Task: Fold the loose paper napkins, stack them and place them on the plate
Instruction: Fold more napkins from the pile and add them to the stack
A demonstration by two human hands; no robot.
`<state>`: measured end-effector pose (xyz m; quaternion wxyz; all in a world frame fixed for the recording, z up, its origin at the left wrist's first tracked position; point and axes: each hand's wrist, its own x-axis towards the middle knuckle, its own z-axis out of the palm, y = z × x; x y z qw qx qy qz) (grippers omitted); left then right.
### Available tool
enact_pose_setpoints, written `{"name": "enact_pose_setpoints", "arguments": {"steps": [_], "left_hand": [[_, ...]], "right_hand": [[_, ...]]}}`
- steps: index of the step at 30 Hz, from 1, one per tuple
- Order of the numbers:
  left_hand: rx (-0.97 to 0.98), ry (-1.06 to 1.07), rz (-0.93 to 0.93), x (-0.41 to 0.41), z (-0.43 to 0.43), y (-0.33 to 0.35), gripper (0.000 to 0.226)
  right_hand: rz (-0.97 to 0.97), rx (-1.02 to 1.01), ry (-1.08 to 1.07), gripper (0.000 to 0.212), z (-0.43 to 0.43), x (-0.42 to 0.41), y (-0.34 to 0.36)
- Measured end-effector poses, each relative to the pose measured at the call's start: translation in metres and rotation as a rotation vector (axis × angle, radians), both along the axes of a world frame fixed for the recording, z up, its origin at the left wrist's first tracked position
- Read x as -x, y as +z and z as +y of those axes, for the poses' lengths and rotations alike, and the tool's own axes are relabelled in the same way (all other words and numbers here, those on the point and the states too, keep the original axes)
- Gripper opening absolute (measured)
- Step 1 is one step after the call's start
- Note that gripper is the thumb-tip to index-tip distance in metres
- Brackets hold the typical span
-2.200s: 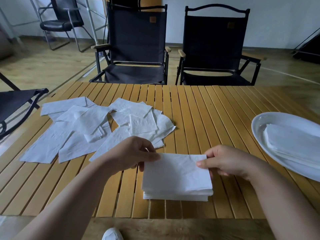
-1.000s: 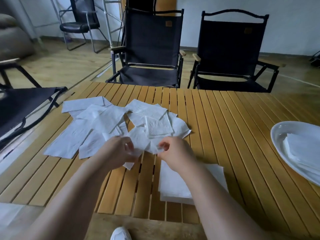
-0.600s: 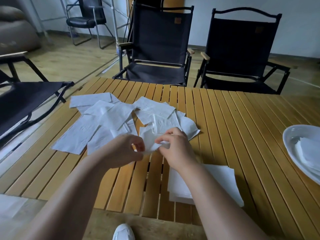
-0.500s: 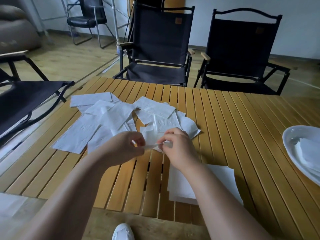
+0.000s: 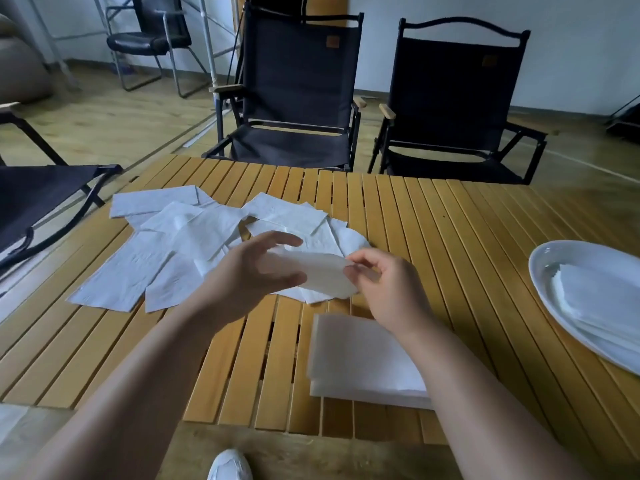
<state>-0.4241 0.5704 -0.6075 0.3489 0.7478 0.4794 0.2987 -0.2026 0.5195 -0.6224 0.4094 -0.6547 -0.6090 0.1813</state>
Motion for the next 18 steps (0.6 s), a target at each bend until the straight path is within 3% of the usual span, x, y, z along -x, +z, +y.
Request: {"name": "enact_pose_setpoints", "arguments": {"steps": [4, 12, 15, 18], "left_hand": [[0.206, -0.062, -0.266, -0.016, -0.009, 0.004, 0.018], [0.377, -0.026, -0.372, -0.032, -0.014, 0.007, 0.025], [0.467, -0.077, -0.311, -0.035, -0.017, 0.008, 0.021], [0.48, -0.125, -0.093, -0.035, -0.018, 0.005, 0.025]], "right_hand": [[0.097, -0.005, -0.005, 0.006, -0.006, -0.017, 0.002], [0.27, -0.002, -0.017, 0.005, -0.023, -0.047, 0.021], [0.256, 0.127, -0.001, 0.007, -0.03, -0.056, 0.028], [0.142, 0.344, 0.041, 0.013, -0.038, -0.067, 0.034]]}}
